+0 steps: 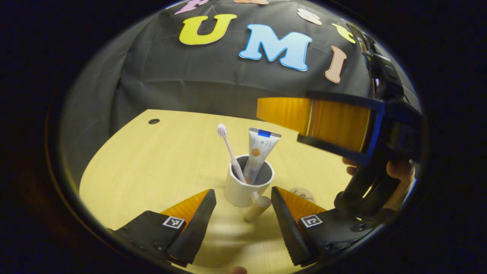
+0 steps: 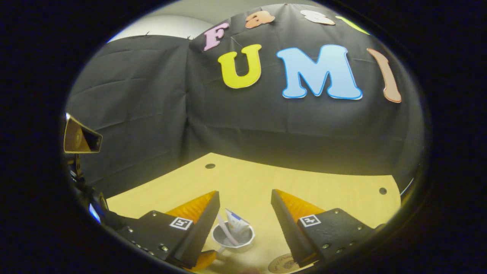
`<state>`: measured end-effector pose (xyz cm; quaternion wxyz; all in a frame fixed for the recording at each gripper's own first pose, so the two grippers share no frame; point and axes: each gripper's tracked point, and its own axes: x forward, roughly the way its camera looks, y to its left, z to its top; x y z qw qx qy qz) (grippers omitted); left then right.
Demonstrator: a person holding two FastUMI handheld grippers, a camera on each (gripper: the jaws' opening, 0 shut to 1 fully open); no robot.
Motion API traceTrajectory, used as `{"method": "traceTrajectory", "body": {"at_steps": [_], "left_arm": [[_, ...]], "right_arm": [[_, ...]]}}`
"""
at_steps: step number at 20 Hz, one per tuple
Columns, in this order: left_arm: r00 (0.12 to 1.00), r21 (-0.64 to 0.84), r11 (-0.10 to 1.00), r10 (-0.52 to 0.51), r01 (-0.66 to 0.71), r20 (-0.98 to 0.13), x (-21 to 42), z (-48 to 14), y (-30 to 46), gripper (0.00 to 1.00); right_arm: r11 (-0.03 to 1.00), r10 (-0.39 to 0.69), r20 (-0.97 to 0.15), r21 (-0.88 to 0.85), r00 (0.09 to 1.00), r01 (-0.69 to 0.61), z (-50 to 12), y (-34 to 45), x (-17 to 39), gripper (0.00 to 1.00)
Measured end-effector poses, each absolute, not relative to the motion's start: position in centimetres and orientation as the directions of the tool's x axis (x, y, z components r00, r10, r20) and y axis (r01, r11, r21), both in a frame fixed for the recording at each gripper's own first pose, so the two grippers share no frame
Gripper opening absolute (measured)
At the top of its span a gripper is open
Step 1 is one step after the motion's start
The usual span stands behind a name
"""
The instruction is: Put the toothbrush and toothpaste on the desktop into the cup, then pick up the cup and place it on the coaster on the desktop.
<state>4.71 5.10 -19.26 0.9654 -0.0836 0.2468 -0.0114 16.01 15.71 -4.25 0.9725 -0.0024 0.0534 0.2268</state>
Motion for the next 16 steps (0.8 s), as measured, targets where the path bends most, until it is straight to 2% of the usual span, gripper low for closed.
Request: {"method": "traceTrajectory", "body": {"at_steps": [2, 7, 12, 13, 14, 15, 16], "left_arm": [[0.868, -0.164, 0.986, -0.069, -0.015, -0.492, 5.2, -19.5, 4.6, 0.93], [0.815, -0.137, 0.991, -0.088, 0.011, -0.572, 6.3, -21.2, 3.2, 0.93], [0.733, -0.121, 0.992, -0.095, 0.017, -0.674, 6.8, -23.7, 2.6, 0.93], [0.714, -0.126, 0.992, -0.095, 0.009, -0.694, 6.8, -24.1, 2.6, 0.96], [0.693, -0.128, 0.992, -0.091, -0.002, -0.715, 6.9, -24.7, 2.6, 0.93], [0.673, -0.125, 0.992, -0.082, -0.016, -0.735, 7.1, -25.1, 2.8, 0.95], [0.653, -0.119, 0.992, -0.065, -0.038, -0.755, 7.1, -25.5, 3.3, 0.93]], "right_arm": [[0.911, 0.412, -0.103, 0.032, 0.905, -0.411, -3.6, 14.5, 16.1, 0.86], [0.942, 0.337, -0.109, 0.023, 0.935, -0.336, -2.6, 10.6, 15.7, 0.87], [0.961, 0.275, -0.093, 0.011, 0.957, -0.275, -1.9, 6.9, 14.8, 0.86], [0.965, 0.262, -0.095, 0.008, 0.96, -0.262, -1.8, 6.2, 14.6, 0.86], [0.968, 0.249, -0.099, 0.006, 0.963, -0.25, -1.9, 5.5, 14.4, 0.82], [0.971, 0.237, -0.103, 0.004, 0.966, -0.238, -2.1, 4.7, 14.0, 0.86], [0.975, 0.223, -0.109, 0.004, 0.969, -0.224, -2.3, 3.9, 13.7, 0.82]]}}
